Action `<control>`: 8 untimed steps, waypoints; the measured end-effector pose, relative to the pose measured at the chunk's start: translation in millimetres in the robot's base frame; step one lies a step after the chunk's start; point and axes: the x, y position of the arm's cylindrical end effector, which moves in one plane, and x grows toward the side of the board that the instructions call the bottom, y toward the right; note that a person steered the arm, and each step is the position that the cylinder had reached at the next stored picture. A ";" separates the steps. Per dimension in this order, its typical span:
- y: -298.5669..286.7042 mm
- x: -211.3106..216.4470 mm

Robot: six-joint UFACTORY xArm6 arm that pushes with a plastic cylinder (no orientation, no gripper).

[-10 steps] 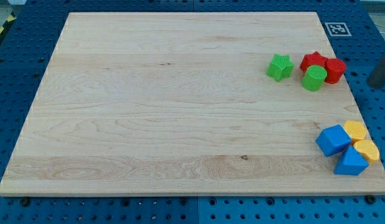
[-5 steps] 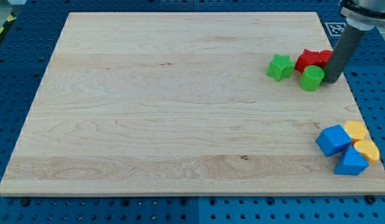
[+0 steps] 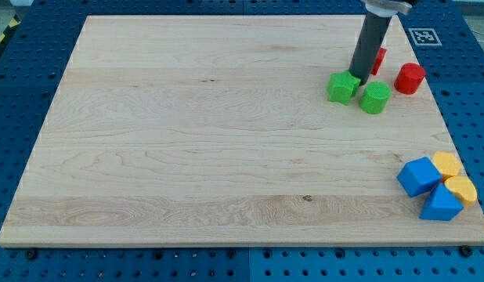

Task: Move the green star left to the green circle

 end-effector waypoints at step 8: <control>-29.8 7.5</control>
